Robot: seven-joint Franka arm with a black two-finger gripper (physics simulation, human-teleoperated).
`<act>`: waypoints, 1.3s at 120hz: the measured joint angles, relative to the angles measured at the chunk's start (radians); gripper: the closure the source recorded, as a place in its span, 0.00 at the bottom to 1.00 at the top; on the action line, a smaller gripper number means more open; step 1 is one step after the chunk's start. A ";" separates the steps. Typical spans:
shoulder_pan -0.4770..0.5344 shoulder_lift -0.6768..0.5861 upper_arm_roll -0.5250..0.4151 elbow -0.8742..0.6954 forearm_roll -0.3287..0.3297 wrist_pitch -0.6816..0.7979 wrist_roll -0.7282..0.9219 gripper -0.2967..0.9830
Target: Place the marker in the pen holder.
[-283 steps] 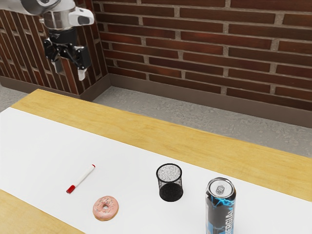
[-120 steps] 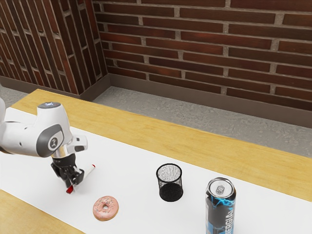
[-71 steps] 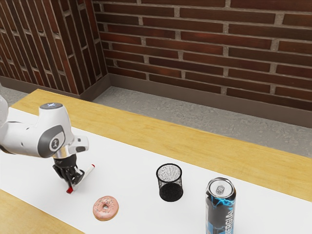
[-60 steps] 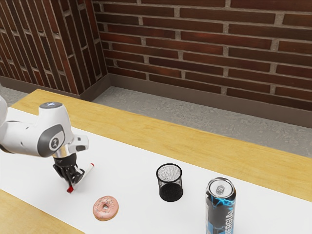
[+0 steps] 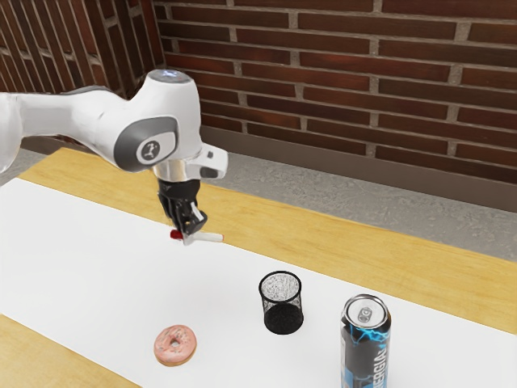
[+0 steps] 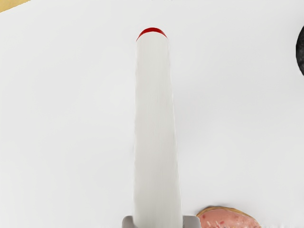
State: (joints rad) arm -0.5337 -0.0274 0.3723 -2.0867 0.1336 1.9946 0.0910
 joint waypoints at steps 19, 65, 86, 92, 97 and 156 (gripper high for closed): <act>-0.107 0.152 -0.009 0.203 0.032 -0.143 -0.043 0.83; -0.062 0.374 -0.159 0.495 0.032 -0.315 -0.079 0.83; -0.082 0.376 -0.176 0.517 0.030 -0.348 -0.088 0.83; -0.092 0.377 -0.176 0.516 0.028 -0.358 -0.092 0.83; -0.099 0.380 -0.177 0.514 0.027 -0.364 -0.095 0.83; -0.128 0.390 -0.178 0.513 0.018 -0.404 -0.124 0.83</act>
State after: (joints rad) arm -0.6622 0.3621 0.1940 -1.5742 0.1518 1.5910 -0.0326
